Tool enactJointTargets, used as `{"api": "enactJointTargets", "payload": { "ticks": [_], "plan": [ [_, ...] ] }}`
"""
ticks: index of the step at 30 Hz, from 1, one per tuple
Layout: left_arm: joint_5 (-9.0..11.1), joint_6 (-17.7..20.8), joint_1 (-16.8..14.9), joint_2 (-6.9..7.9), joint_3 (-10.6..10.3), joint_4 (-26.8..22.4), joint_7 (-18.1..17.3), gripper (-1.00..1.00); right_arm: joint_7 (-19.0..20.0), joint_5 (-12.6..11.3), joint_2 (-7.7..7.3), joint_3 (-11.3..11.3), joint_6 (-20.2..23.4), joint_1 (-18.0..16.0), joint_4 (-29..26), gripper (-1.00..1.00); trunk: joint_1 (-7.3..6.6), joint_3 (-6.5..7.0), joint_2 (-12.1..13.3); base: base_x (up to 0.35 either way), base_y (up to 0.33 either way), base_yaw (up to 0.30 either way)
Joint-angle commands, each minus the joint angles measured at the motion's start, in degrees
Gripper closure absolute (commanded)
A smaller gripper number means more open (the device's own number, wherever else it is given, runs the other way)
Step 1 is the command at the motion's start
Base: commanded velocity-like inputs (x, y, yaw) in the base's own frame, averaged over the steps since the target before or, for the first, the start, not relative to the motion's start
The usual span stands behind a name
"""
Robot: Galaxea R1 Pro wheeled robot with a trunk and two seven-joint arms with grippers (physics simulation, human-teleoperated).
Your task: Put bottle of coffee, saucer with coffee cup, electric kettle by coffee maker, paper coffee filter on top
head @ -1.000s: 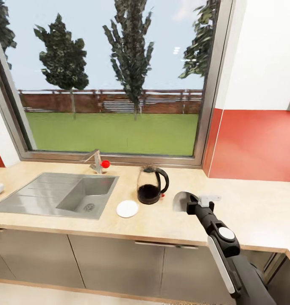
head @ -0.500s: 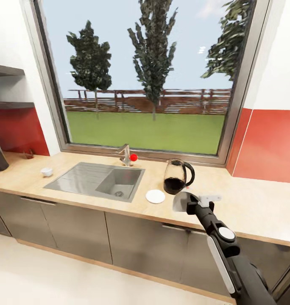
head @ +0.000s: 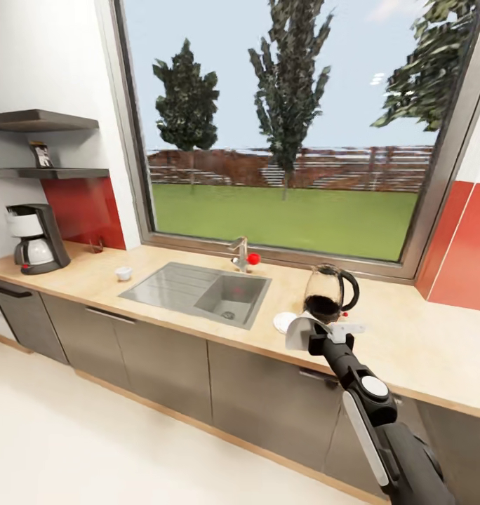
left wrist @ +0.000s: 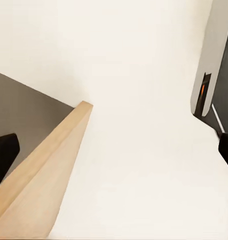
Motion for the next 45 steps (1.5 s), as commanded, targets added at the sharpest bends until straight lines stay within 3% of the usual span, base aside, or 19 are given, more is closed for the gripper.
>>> {"api": "enactJointTargets", "payload": {
  "ticks": [1,21,45],
  "plan": [
    [0.1,0.2,-0.1,-0.01,0.0,0.1,0.1,-1.0,-0.2,-0.7,-0.02,0.1,0.3,0.0,-0.1,1.0,0.02,-0.02,0.0,0.0,0.0,0.277],
    [0.1,0.3,-0.1,0.06,0.0,0.1,0.1,-1.0,-0.2,-0.8,0.0,0.2,0.4,0.0,-0.1,1.0,0.02,-0.02,0.0,0.0,0.0,0.06],
    [0.3,0.0,-0.3,-0.02,0.1,0.1,0.2,-1.0,-0.2,-0.8,0.04,0.5,0.4,0.0,-0.1,1.0,0.02,-0.02,0.0,0.0,0.0,0.266]
  ]
}}
